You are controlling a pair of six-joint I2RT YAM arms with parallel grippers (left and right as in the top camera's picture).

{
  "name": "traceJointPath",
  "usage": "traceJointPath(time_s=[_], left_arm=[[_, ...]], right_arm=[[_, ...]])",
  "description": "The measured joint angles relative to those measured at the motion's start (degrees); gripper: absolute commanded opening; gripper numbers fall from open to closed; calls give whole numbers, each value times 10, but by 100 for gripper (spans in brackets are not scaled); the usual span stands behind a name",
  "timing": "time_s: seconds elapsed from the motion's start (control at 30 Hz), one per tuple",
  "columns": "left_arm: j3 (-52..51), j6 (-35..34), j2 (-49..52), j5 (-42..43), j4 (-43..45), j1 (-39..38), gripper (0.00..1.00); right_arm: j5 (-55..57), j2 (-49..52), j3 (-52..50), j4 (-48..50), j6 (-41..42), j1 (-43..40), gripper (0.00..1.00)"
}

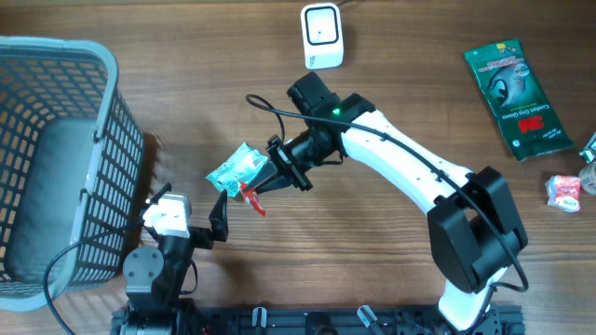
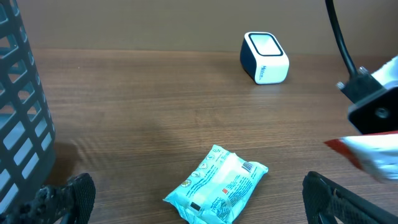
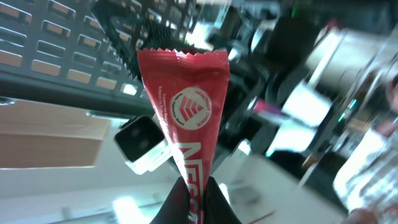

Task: Scan the item barcode
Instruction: 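Lift the Nescafe stick and hold it before the scanner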

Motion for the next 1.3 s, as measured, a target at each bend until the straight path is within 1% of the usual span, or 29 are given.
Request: traceJointPath(time_s=[0.07,0.13,0.3,0.5,0.7,0.9,0.97,1.07,1.13,1.2,1.3], left_arm=[[0,0,0,0,0,0,100],[0,0,0,0,0,0,100],[0,0,0,0,0,0,100],[0,0,0,0,0,0,100],[0,0,0,0,0,0,100],[0,0,0,0,0,0,100],[0,0,0,0,0,0,100],[0,0,0,0,0,0,100],[0,0,0,0,0,0,99],[0,0,0,0,0,0,100],[0,0,0,0,0,0,100]], right_arm=[[-23,0,0,2,39,-14,4],[-26,0,0,25,63,-41,4],[-21,0,-15,41,84,-90,4],[-35,0,-74,57,94,-91,4],[-90,0,-77,89,91,-91,4],[-97,0,-77,91,91,-91,4],[-97,0,-79,121,83,-91,5],[-97,0,-83,256,54,-95,4],[-97,1,-83,321,50,-100,4],[-97,1,-83,341,57,-103,4],[-97,1,-83,341,70,-103,4]])
